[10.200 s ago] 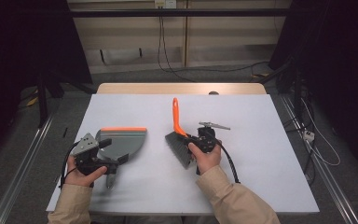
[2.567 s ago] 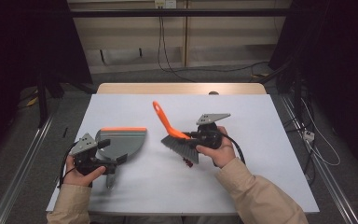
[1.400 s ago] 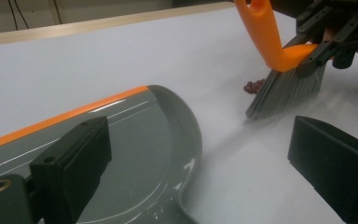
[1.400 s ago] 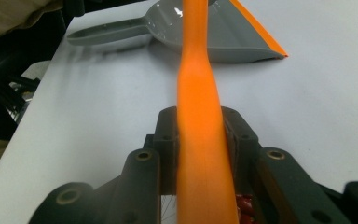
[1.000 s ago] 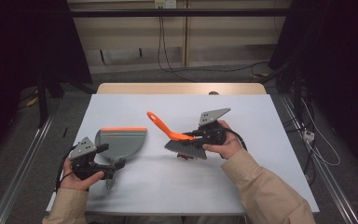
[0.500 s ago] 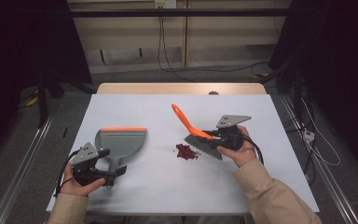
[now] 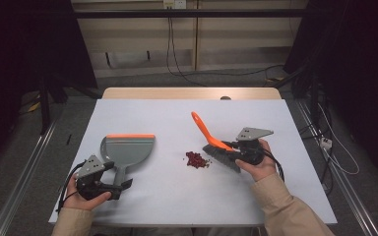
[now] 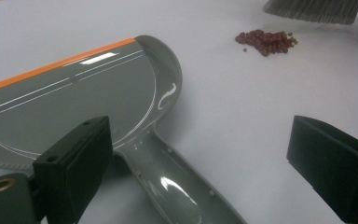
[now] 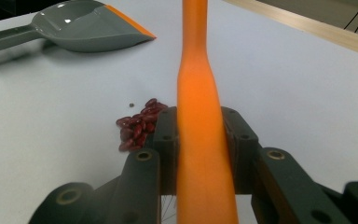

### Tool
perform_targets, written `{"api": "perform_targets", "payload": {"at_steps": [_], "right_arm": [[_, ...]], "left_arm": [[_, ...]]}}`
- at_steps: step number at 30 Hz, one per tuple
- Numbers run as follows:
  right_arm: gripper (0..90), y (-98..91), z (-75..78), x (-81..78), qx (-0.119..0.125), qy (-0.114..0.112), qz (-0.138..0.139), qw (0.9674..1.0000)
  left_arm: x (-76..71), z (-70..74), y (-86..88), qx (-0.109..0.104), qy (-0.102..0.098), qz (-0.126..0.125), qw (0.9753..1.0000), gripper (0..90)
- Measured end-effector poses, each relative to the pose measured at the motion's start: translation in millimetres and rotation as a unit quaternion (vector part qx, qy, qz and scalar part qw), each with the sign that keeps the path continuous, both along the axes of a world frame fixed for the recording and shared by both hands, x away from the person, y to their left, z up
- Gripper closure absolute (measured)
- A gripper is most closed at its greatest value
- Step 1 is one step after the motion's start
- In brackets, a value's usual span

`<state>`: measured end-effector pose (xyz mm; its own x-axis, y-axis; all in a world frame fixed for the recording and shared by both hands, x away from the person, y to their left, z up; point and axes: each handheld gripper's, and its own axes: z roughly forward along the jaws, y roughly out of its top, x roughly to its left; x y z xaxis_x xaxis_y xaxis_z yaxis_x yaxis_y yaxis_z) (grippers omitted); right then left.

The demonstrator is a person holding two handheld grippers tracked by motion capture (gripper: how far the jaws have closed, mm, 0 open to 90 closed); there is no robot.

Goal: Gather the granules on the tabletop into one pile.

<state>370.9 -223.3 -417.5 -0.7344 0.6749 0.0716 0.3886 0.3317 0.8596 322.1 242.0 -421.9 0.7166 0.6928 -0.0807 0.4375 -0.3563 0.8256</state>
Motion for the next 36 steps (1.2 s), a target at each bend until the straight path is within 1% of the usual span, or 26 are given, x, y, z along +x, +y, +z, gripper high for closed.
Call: {"api": "perform_targets", "payload": {"at_steps": [2, 4, 6, 7, 11, 13, 16, 17, 18, 22, 24, 25, 26, 27, 29, 31, 32, 33, 34, 35, 36], "right_arm": [[71.1, -1.9, -1.6, -1.0, 0.000, 0.001, -0.001, 1.0000], [71.1, -3.8, -3.0, -1.6, -0.004, 0.006, -0.001, 1.0000], [71.0, -5.4, -4.3, -2.1, -0.007, 0.006, -0.005, 0.9999], [71.0, -6.3, -4.6, -2.4, -0.004, 0.007, -0.006, 1.0000], [71.1, -9.0, -3.8, -4.3, 0.003, 0.007, -0.014, 0.9999], [71.1, -9.6, -3.3, -5.7, 0.001, 0.005, -0.016, 0.9999], [71.0, -10.7, -2.3, -7.7, 0.006, 0.005, -0.019, 0.9998], [71.1, -11.0, -2.0, -8.3, 0.007, 0.004, -0.019, 0.9998], [71.1, -11.3, -1.6, -8.8, 0.008, 0.002, -0.020, 0.9998], [71.0, -11.7, -0.2, -10.1, 0.012, -0.001, -0.020, 0.9997], [71.1, -11.6, 0.7, -10.5, 0.016, -0.003, -0.023, 0.9996], [71.0, -11.6, 1.0, -10.6, 0.016, -0.004, -0.024, 0.9996], [71.0, -11.9, 1.3, -10.5, 0.018, -0.005, -0.022, 0.9996], [71.1, -12.1, 1.5, -10.6, 0.020, -0.006, -0.024, 0.9995], [71.1, -12.2, 1.9, -10.8, 0.021, -0.007, -0.025, 0.9995], [71.0, -12.4, 2.4, -11.3, 0.020, -0.010, -0.026, 0.9994], [71.1, -12.5, 2.7, -11.4, 0.021, -0.012, -0.026, 0.9994], [71.0, -12.7, 2.9, -11.5, 0.022, -0.013, -0.026, 0.9993], [71.1, -12.7, 3.1, -11.7, 0.023, -0.013, -0.026, 0.9993], [71.1, -12.8, 3.4, -11.9, 0.021, -0.015, -0.027, 0.9993], [71.0, -12.9, 3.5, -11.9, 0.022, -0.015, -0.028, 0.9993]], "left_arm": [[-0.5, -0.5, 0.9, -0.001, 0.001, 0.002, 1.0000, 6.9], [-1.5, -1.0, 2.3, -0.001, 0.001, 0.004, 1.0000, 7.1], [-1.8, -1.6, 4.0, 0.002, 0.003, 0.007, 1.0000, 7.2], [-2.1, -2.5, 4.3, 0.000, 0.005, 0.012, 0.9999, 7.2], [-2.3, -4.7, 5.1, 0.007, 0.007, 0.019, 0.9998, 7.2], [-1.9, -6.0, 4.9, 0.013, 0.009, 0.019, 0.9997, 7.2], [-1.6, -8.0, 5.0, 0.019, 0.012, 0.024, 0.9995, 7.2], [-1.3, -8.4, 5.5, 0.025, 0.010, 0.026, 0.9993, 7.2], [-1.2, -9.1, 6.0, 0.029, 0.013, 0.030, 0.9990, 7.3], [0.2, -12.7, 7.5, 0.028, 0.022, 0.043, 0.9984, 7.6], [0.7, -11.7, 7.3, 0.029, 0.027, 0.051, 0.9979, 7.8], [1.1, -11.2, 6.4, 0.025, 0.026, 0.059, 0.9976, 7.9], [1.6, -10.4, 5.9, 0.022, 0.029, 0.064, 0.9973, 7.9], [2.0, -10.4, 5.1, 0.023, 0.031, 0.074, 0.9965, 8.1], [3.5, -12.3, 3.9, 0.034, 0.034, 0.086, 0.9951, 8.4], [6.1, -14.9, 3.5, 0.033, 0.038, 0.104, 0.9933, 9.9], [7.5, -15.1, 3.6, 0.042, 0.041, 0.109, 0.9923, 10.5], [8.3, -15.9, 2.6, 0.040, 0.042, 0.113, 0.9919, 10.1], [9.2, -15.6, 1.8, 0.043, 0.046, 0.119, 0.9909, 10.7], [9.5, -15.6, 0.6, 0.045, 0.045, 0.124, 0.9903, 11.4], [9.8, -15.3, -1.2, 0.051, 0.046, 0.125, 0.9897, 11.5]]}}
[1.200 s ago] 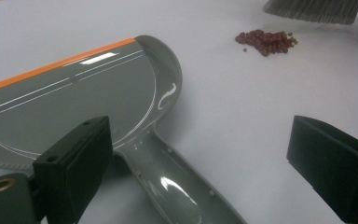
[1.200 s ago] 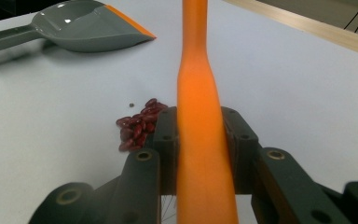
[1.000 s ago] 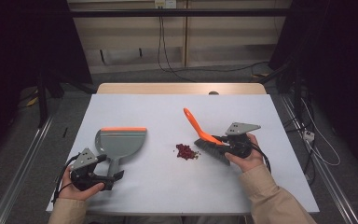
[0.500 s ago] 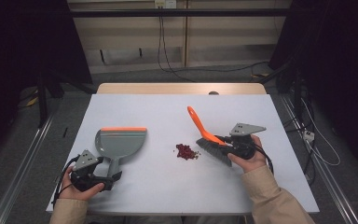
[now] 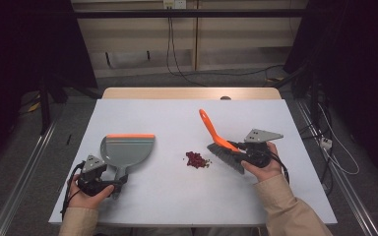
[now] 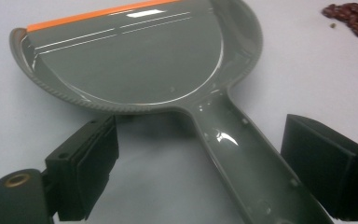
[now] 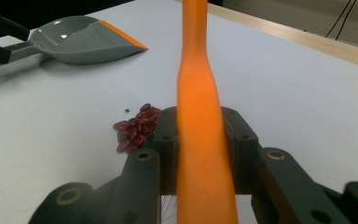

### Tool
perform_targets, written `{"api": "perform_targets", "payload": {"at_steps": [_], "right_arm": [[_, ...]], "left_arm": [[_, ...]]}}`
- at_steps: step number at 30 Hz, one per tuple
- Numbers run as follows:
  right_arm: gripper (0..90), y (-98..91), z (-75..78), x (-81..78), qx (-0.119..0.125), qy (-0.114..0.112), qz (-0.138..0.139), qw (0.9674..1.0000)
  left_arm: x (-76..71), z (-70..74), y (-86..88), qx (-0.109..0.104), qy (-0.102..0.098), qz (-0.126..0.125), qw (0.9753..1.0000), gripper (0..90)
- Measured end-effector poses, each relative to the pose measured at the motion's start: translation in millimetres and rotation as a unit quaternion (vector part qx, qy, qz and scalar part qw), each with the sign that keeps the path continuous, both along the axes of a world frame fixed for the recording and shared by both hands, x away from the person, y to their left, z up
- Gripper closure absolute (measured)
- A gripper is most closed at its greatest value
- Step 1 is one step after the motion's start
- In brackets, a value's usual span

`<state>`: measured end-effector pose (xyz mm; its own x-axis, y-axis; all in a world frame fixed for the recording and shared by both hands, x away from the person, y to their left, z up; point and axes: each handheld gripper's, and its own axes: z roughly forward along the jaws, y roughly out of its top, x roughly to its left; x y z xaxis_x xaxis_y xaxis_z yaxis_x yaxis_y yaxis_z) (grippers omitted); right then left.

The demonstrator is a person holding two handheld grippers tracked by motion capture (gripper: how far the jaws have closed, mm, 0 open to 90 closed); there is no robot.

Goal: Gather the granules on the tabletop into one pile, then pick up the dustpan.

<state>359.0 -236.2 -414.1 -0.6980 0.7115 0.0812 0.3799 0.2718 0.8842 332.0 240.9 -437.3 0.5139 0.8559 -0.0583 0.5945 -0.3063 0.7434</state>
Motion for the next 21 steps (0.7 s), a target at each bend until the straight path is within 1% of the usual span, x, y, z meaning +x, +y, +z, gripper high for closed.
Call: {"api": "perform_targets", "payload": {"at_steps": [2, 4, 5, 8, 14, 19, 21], "right_arm": [[71.0, -0.1, -0.1, 0.1, -0.001, 0.000, -0.002, 1.0000], [71.1, 0.2, -0.1, 0.1, 0.000, 0.000, -0.003, 1.0000], [71.0, 0.4, 0.0, 0.0, 0.000, -0.001, -0.002, 1.0000], [71.0, 1.0, 0.3, -0.4, 0.000, -0.001, -0.001, 1.0000], [71.0, 1.2, 0.0, -0.3, -0.001, -0.001, 0.000, 1.0000], [71.0, 1.8, 0.5, 0.4, 0.000, -0.002, 0.000, 1.0000], [71.0, 1.6, 0.2, 0.5, 0.001, -0.001, -0.002, 1.0000]], "left_arm": [[-0.1, -0.3, -3.8, 0.003, 0.001, 0.005, 1.0000, 14.8], [-0.4, -0.1, -7.9, 0.015, 0.005, 0.003, 0.9999, 16.8], [-0.1, -0.6, -9.2, 0.017, 0.008, 0.004, 0.9998, 16.8], [1.1, -1.8, -8.3, 0.007, 0.013, 0.009, 0.9999, 18.7], [1.8, -1.9, -7.7, 0.007, 0.016, 0.010, 0.9998, 19.8], [2.3, -1.6, -6.1, 0.005, 0.022, 0.019, 0.9996, 20.4], [3.0, -1.5, -6.4, 0.004, 0.022, 0.016, 0.9996, 22.7]]}}
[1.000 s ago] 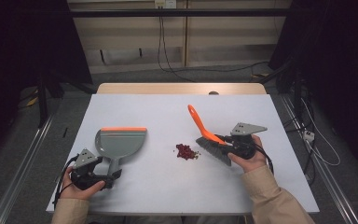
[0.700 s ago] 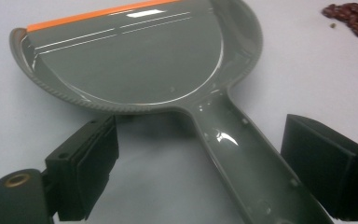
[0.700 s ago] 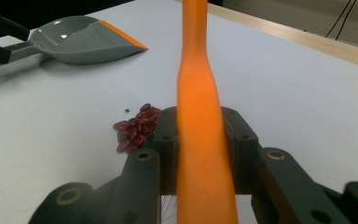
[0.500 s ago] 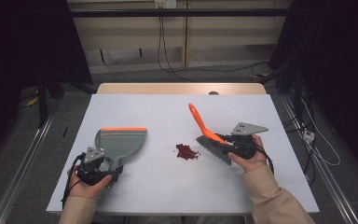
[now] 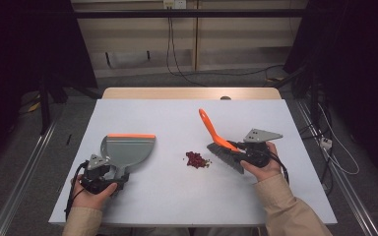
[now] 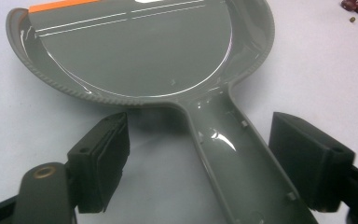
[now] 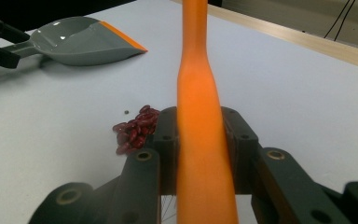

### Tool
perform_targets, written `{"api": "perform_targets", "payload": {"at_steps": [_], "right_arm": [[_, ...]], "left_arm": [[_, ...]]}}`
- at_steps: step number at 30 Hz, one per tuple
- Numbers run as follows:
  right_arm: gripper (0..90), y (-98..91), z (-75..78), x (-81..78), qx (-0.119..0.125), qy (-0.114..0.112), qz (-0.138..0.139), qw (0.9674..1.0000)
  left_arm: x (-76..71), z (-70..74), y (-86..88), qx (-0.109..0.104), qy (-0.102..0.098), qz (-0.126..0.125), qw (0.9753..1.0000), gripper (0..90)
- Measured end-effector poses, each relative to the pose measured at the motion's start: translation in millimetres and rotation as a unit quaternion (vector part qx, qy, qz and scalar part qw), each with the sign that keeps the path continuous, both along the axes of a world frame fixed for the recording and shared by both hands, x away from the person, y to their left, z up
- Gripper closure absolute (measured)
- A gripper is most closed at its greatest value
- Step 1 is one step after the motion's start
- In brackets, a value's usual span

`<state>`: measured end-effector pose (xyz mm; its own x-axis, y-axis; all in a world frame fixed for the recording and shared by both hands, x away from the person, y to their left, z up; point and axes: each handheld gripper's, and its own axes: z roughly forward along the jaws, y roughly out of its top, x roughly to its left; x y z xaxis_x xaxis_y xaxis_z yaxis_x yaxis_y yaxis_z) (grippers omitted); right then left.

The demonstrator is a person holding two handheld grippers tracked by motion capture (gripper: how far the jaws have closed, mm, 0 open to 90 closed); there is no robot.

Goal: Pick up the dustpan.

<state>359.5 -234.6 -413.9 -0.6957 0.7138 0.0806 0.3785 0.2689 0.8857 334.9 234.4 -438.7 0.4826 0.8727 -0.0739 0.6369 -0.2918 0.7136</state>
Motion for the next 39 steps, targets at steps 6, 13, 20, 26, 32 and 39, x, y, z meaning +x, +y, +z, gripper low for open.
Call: {"api": "perform_targets", "payload": {"at_steps": [6, 13, 20, 26, 32, 39], "right_arm": [[71.0, -0.2, 0.7, 0.0, 0.001, -0.003, 0.000, 1.0000], [71.0, -0.1, 0.1, 1.2, 0.001, 0.000, 0.000, 1.0000], [71.0, -1.9, 0.1, -0.4, 0.000, 0.001, -0.003, 1.0000], [71.0, -2.1, -0.7, -0.2, 0.000, 0.002, -0.004, 1.0000], [71.0, -2.8, -0.7, 0.1, 0.002, 0.002, -0.004, 1.0000], [71.0, -4.3, -0.7, 0.4, 0.007, 0.002, -0.007, 1.0000]], "left_arm": [[3.4, 0.5, 3.1, -0.006, -0.001, 0.012, 0.9999, 38.5], [14.2, -0.8, 3.9, 0.000, 0.002, 0.016, 0.9999, 53.5], [26.7, -5.7, 3.2, 0.020, 0.018, 0.009, 0.9996, 62.3], [33.3, -3.2, 2.6, 0.050, 0.030, -0.013, 0.9982, 63.1], [34.7, 0.2, 4.0, 0.059, 0.027, -0.036, 0.9973, 63.5], [29.8, 7.1, 11.2, 0.045, 0.021, -0.052, 0.9974, 63.7]]}}
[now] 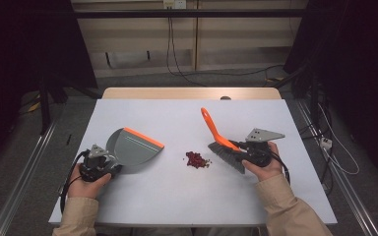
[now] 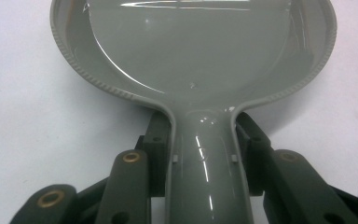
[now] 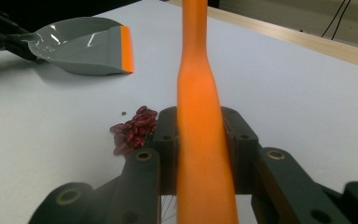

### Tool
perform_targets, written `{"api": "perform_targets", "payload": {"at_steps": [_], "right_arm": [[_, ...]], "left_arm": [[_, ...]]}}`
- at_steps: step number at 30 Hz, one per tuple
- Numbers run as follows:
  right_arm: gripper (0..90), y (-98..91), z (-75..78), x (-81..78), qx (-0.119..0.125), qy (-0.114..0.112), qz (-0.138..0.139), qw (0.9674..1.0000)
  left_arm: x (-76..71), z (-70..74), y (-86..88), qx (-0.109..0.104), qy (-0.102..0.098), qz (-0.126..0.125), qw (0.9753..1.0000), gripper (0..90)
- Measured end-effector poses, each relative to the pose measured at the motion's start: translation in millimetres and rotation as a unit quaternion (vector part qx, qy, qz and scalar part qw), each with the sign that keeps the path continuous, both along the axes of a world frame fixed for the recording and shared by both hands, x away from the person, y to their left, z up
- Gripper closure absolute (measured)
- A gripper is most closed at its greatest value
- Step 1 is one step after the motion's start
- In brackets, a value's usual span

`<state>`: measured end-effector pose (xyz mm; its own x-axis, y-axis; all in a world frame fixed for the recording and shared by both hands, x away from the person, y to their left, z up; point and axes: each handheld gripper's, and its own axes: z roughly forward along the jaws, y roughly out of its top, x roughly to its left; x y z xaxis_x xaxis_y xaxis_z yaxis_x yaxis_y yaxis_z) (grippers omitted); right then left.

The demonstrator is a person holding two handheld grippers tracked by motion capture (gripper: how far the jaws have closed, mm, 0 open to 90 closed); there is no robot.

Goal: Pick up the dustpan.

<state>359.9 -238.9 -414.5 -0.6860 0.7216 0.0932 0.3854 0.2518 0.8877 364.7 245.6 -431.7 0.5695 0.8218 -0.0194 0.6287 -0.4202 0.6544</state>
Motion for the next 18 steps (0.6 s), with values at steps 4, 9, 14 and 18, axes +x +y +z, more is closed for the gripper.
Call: {"api": "perform_targets", "payload": {"at_steps": [4, 9, 14, 18], "right_arm": [[71.0, 0.7, -0.8, 0.6, 0.000, 0.003, 0.000, 1.0000], [71.0, 0.5, -1.4, 1.2, 0.002, 0.005, -0.002, 1.0000], [71.1, 0.6, -2.1, 2.1, 0.003, 0.007, -0.009, 0.9999], [71.0, 1.4, -0.9, 2.6, 0.001, 0.003, -0.027, 0.9996]], "left_arm": [[-4.2, 4.3, 2.0, -0.003, -0.005, -0.012, 0.9999, 63.7], [-10.9, 14.1, 3.5, -0.016, -0.005, -0.035, 0.9993, 63.7], [-18.2, 21.1, -0.2, -0.019, -0.007, -0.069, 0.9975, 63.6], [-22.2, 23.2, -4.2, -0.024, -0.010, -0.088, 0.9958, 63.6]]}}
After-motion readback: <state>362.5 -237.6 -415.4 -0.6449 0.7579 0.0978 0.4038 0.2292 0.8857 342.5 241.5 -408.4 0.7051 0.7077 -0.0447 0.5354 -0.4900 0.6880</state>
